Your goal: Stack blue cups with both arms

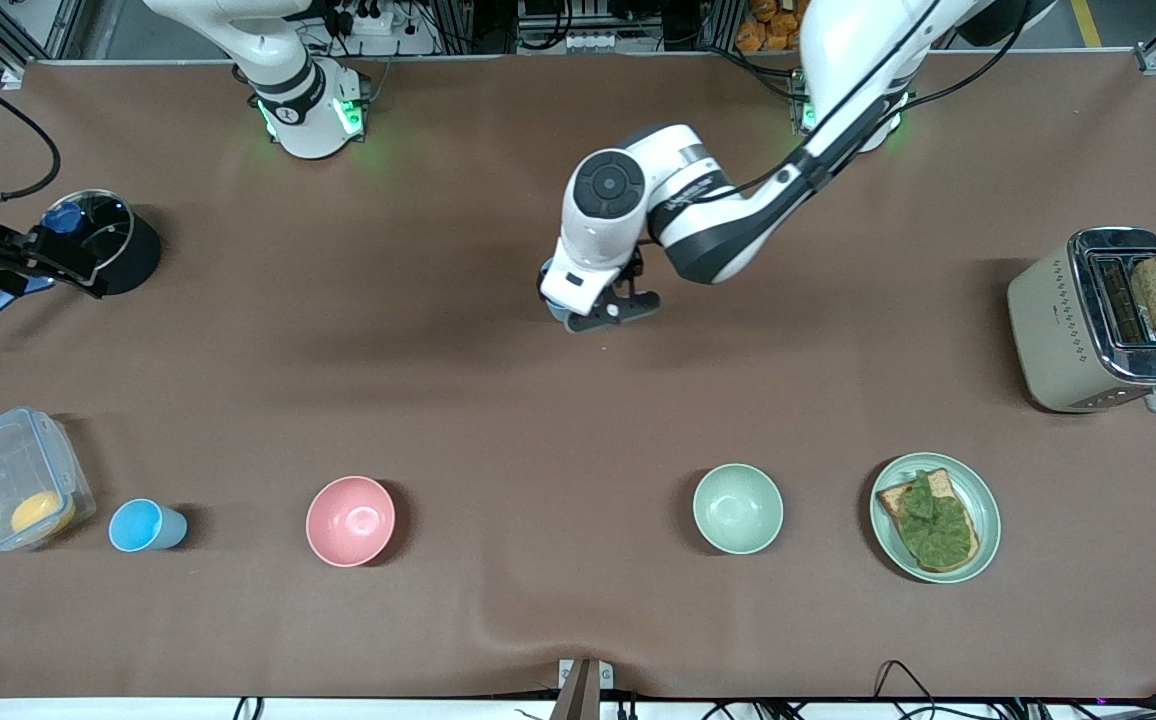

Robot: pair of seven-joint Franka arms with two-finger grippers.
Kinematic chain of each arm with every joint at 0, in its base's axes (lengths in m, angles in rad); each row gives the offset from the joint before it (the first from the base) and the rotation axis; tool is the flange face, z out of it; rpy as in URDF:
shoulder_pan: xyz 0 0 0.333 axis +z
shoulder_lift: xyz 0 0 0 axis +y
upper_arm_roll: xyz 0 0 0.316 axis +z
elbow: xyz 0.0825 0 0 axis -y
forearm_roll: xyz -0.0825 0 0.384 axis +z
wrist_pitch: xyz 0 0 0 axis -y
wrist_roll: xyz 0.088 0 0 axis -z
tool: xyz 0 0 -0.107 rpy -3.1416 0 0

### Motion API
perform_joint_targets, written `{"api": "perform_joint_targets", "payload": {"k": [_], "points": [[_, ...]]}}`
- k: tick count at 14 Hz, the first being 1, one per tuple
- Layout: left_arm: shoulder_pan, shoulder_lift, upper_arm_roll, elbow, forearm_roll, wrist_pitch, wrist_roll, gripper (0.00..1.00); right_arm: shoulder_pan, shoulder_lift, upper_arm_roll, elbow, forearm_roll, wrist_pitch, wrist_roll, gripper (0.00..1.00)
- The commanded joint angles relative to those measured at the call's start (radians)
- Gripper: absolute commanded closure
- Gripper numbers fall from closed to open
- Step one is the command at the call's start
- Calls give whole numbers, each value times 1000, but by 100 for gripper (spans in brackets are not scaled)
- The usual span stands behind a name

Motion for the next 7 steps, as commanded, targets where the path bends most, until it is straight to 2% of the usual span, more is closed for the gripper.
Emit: {"api": "perform_joint_targets", "payload": {"k": [1,7], "points": [[79,-59,-1,58,21,-102,50,0,-25,-6,25,13,-15,-22,2,0],[337,-208,-1,61,18,-249,366,0,-19,-6,25,11,-13,-22,-1,0]]}}
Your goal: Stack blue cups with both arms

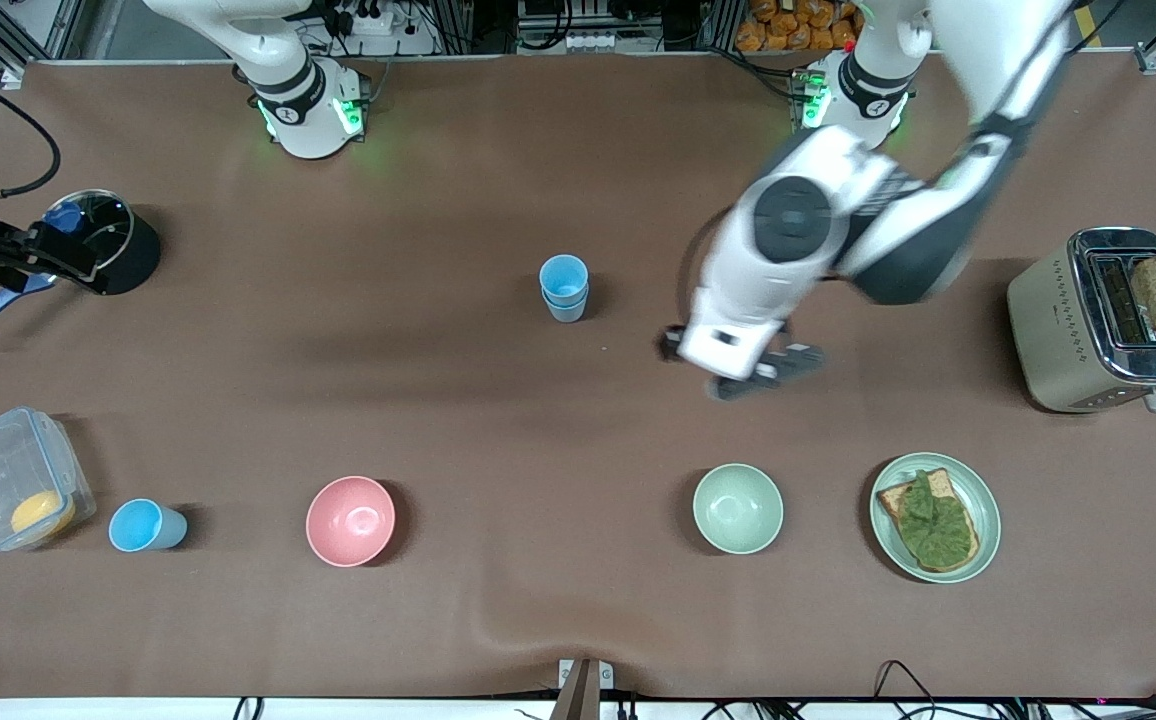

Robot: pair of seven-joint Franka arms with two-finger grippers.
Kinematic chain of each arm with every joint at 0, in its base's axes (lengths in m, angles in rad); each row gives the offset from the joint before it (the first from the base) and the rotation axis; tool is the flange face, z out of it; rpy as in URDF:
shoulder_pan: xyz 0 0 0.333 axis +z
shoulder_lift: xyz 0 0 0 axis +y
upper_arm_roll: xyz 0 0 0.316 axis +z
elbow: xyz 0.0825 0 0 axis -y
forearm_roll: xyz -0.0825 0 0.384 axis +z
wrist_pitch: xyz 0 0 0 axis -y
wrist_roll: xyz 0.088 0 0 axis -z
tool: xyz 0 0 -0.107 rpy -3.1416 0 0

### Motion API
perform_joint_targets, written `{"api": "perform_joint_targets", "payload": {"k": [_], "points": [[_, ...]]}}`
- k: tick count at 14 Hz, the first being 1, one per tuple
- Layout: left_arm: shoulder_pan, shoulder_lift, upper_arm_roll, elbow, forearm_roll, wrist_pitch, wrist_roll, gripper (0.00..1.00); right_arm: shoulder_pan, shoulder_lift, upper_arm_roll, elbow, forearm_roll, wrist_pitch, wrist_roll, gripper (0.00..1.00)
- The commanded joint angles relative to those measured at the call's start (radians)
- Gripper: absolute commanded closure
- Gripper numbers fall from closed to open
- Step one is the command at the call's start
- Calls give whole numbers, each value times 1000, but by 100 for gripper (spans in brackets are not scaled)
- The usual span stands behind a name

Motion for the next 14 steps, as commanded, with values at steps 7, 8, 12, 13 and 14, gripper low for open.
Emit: {"api": "perform_joint_targets", "payload": {"k": [7,8,12,13,14], "points": [[202,-274,142,-38,-29,-232,557,0,-21,-7,25,10,-15,-12,-2,0],[140,-325,246,-59,-90,-239,629,0,-22,-7,25,10,-15,-14,-2,0],[-145,-547,644,-223,-197,-262,716,0,-21,-7,25,10,-15,-12,-2,0],[-145,-577,643,-248,-197,-262,725,0,-21,-7,25,10,-15,-12,-2,0],[-145,-580,641,-244,-197,-281,745,0,-19,-7,26,10,-15,-14,-2,0]]}}
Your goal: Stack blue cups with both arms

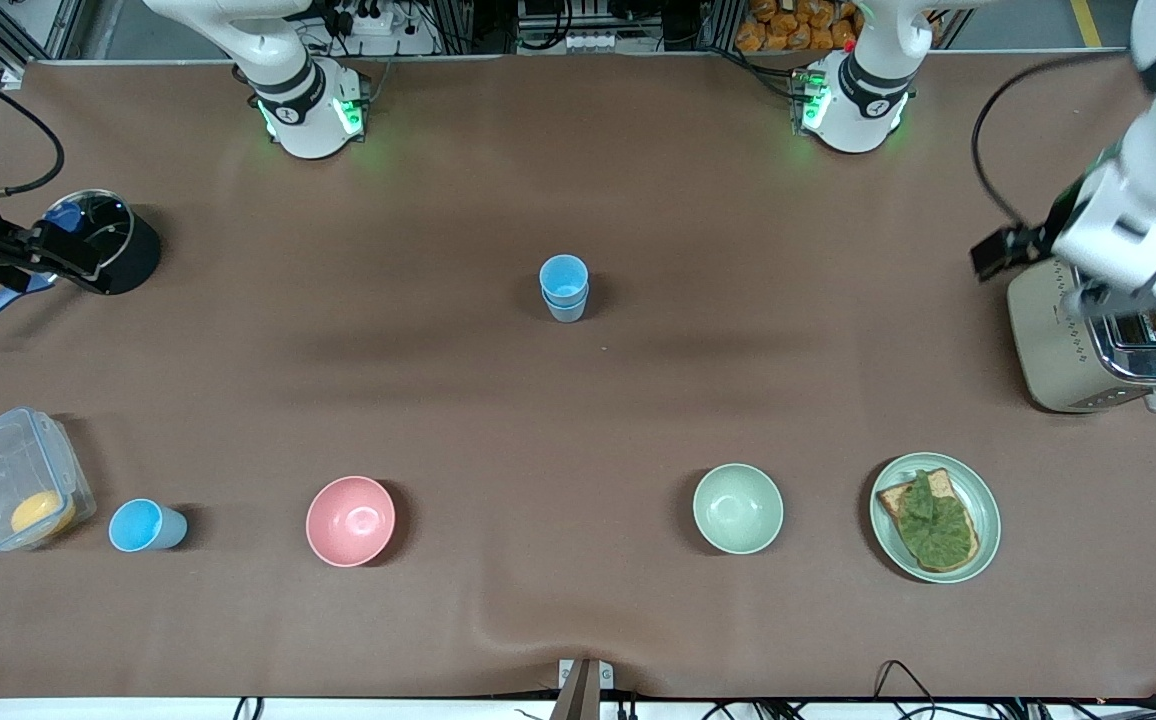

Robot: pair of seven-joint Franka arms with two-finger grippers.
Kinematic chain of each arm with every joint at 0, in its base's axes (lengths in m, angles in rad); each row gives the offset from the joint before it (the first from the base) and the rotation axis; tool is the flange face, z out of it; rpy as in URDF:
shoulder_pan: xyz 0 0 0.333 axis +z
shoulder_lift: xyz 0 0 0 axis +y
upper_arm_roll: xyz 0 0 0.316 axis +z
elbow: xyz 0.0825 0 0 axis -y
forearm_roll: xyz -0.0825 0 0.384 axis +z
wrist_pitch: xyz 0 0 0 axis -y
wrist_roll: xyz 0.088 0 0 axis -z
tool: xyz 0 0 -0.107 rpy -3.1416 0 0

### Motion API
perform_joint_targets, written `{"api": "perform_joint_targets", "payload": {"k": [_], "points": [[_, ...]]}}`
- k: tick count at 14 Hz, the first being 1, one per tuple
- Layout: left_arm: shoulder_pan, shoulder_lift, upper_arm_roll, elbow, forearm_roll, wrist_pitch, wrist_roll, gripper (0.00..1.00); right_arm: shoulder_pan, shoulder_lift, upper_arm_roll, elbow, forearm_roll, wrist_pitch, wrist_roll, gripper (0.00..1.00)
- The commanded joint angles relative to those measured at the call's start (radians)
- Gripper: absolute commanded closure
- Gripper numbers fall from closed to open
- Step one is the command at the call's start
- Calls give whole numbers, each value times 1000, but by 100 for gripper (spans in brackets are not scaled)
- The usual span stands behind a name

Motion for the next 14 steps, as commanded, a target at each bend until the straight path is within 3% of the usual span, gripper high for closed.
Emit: {"api": "perform_joint_targets", "payload": {"k": [1,8,14], "points": [[-23,-82,14,-83,-20,-15,49,0,-17,-7,18,5,-14,-12,-2,0],[-31,-73,14,37,-49,-61,207,0,-17,-7,18,5,-14,-12,-2,0],[-17,-62,69,45,-42,-106,299,0,-19,-9,18,4,-14,-14,-3,0]]}}
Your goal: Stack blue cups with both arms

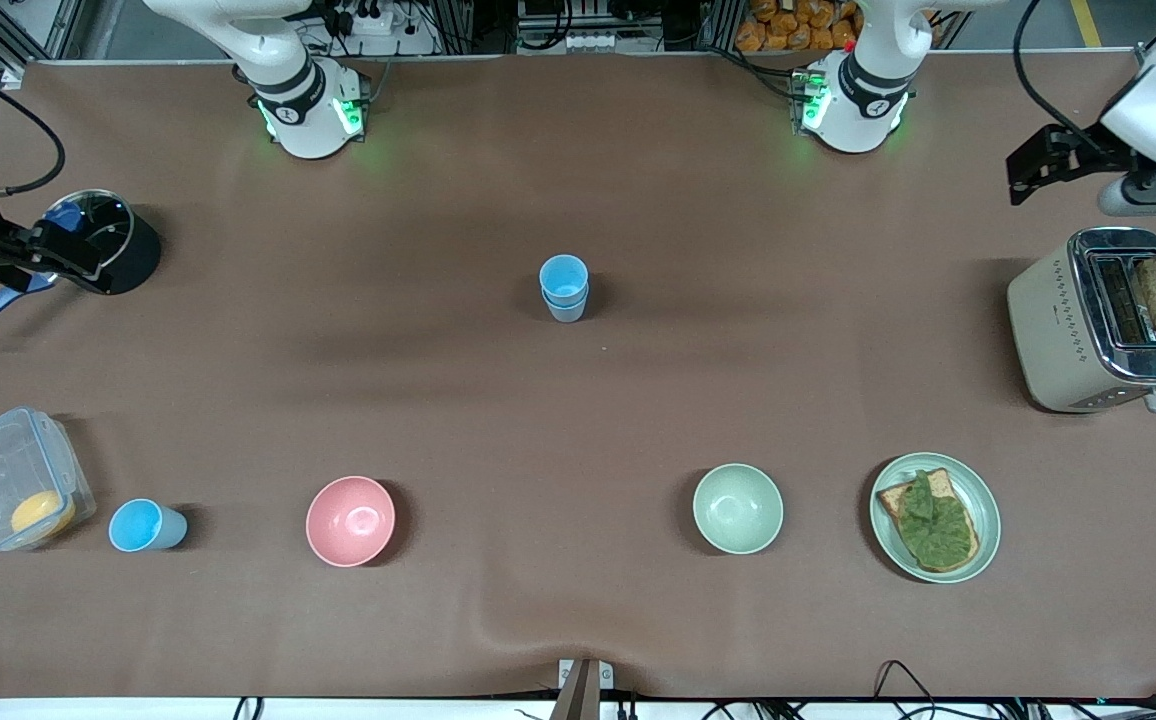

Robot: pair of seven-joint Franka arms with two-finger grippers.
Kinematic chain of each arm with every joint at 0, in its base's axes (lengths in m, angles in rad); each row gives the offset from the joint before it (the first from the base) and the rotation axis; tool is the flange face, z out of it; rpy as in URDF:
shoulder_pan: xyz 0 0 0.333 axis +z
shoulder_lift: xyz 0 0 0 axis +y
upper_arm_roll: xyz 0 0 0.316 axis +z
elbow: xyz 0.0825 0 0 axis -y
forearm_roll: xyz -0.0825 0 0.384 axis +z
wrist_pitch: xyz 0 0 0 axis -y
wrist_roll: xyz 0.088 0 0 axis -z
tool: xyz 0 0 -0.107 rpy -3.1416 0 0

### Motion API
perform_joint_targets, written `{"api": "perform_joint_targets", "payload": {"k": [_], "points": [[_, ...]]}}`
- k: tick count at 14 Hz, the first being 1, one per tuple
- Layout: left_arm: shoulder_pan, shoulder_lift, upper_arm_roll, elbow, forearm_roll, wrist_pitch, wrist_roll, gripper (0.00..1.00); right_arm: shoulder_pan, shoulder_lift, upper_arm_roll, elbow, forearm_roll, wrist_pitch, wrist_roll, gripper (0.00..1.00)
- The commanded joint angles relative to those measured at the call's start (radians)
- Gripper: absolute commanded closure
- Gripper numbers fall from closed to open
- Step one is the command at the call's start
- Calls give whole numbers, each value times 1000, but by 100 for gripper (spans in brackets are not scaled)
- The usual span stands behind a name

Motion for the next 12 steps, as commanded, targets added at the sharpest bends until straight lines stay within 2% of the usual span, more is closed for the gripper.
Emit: {"api": "perform_joint_targets", "payload": {"k": [1,12], "points": [[20,14,29,17,-21,-25,98,0,-19,-9,17,4,-14,-15,-3,0],[48,19,34,7,-88,1,45,0,-19,-10,17,4,-12,-29,-2,0]]}}
